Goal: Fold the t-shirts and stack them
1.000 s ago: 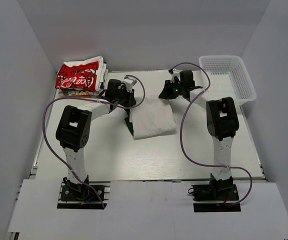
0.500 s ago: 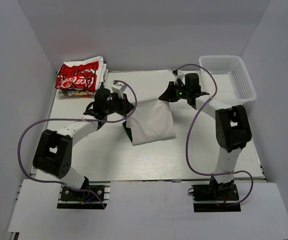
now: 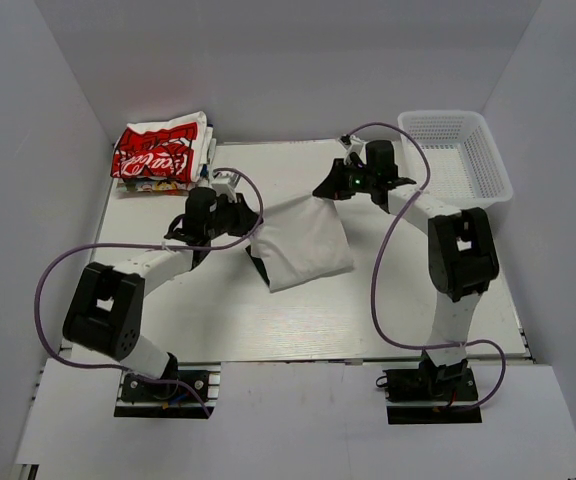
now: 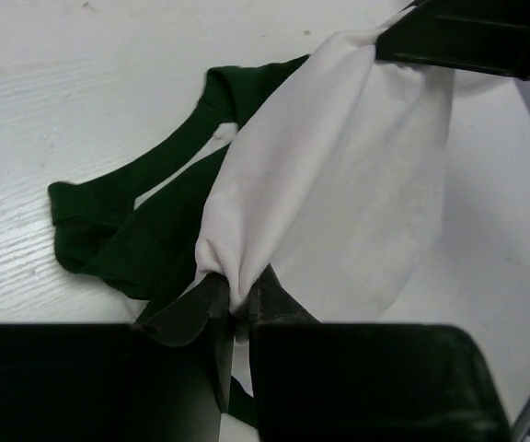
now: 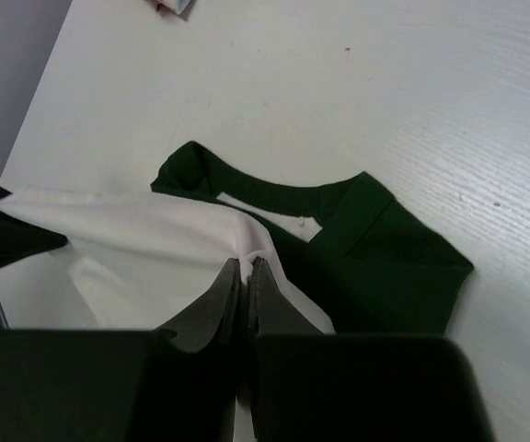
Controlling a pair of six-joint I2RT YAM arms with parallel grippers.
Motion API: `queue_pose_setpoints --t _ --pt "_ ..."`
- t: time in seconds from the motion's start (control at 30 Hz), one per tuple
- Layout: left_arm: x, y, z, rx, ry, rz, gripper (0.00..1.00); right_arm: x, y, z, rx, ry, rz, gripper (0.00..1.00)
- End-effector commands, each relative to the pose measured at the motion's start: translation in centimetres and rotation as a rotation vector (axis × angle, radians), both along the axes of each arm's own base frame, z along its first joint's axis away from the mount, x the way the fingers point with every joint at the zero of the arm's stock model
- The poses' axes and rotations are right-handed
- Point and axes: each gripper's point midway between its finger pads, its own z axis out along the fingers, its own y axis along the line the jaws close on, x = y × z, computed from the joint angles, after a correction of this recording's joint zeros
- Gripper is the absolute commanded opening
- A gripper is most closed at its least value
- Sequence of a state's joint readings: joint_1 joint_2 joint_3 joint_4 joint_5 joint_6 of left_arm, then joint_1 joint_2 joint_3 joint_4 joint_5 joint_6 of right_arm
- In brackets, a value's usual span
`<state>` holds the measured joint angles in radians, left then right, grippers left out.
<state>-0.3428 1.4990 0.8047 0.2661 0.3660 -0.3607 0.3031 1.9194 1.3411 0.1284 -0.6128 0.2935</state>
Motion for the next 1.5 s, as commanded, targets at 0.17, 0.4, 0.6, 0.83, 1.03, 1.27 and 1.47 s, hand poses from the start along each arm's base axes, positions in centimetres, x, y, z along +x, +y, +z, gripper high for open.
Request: queue_pose_setpoints --t 0.17,0.4,0.6,0.83,1.03,1.27,1.47 --pt "3.9 3.0 -5.7 0.061 0.171 0.263 0.0 4.7 0.8 -3.8 -0.067 0.051 -0.051 0.0" --pt "6.0 5.2 -8.9 0.078 0.305 0.399 0.08 7.0 1.8 -6.5 -0.125 0.093 -0.055 0.23" --pt "6.4 5.6 -8.4 0.106 0.347 0.403 0.69 8.5 1.8 -5.8 -0.179 0.052 -0.09 0.58" --pt "5.6 6.3 -5.7 0.128 0.348 0.417 1.0 6.7 1.6 0.6 -0.157 -0.074 -0.088 0.9" --pt "2.6 5.0 -6.5 0.097 0.397 0.338 1.0 3.1 2.0 1.9 -0.115 -0.073 -0.036 0.9" --pt "-0.3 3.2 -9.8 0.03 0.463 0.22 1.0 0.4 1.5 2.5 -0.104 -0.081 -0.017 0.9" --pt "-1.9 -0.5 -10.9 -0.092 0.502 0.01 0.97 -1.1 0.4 3.4 -0.081 -0.131 -0.047 0.9"
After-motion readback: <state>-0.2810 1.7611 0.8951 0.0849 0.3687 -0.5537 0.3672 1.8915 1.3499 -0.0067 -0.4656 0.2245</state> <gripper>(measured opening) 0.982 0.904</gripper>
